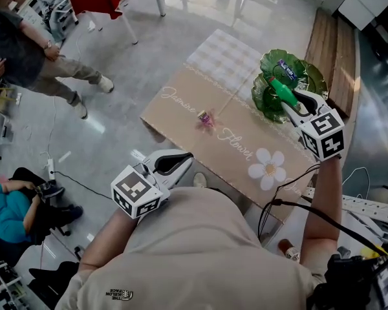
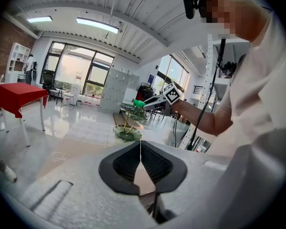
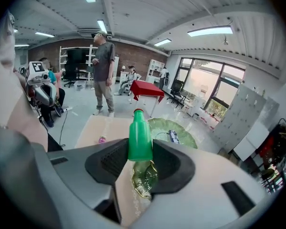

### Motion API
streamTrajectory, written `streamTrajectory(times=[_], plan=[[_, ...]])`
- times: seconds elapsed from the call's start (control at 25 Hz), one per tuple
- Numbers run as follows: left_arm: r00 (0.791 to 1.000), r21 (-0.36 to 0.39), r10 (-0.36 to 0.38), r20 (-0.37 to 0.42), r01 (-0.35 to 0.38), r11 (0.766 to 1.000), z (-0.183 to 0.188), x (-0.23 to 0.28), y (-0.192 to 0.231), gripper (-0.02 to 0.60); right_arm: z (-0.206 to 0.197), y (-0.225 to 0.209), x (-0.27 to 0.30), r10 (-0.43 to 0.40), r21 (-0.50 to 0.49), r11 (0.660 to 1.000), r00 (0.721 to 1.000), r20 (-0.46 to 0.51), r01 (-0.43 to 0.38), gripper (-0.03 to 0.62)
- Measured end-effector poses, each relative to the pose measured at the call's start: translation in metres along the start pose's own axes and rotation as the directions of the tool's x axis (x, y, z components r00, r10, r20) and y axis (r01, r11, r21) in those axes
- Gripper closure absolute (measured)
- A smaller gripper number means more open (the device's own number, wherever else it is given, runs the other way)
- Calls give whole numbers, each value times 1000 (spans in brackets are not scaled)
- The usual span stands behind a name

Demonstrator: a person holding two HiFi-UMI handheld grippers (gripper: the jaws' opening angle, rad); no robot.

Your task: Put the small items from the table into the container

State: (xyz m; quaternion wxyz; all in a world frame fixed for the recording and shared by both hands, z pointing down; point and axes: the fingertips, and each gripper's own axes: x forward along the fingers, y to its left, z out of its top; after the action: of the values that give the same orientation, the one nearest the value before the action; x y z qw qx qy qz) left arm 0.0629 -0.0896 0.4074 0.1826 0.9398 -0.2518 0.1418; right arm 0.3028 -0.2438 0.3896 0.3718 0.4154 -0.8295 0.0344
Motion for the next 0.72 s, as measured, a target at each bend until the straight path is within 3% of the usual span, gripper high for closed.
streamTrajectory(times=[0.32,0.72], plan=[[999,-24,41,3,-41,999,-1,-9,14,574,-3,-51,39,-61,20,998,995,-78,63,428],[998,-46,56,9,-56,997,-3,-15,26,574,-13,-64,67,-68,30,997,986,-149,74,427]])
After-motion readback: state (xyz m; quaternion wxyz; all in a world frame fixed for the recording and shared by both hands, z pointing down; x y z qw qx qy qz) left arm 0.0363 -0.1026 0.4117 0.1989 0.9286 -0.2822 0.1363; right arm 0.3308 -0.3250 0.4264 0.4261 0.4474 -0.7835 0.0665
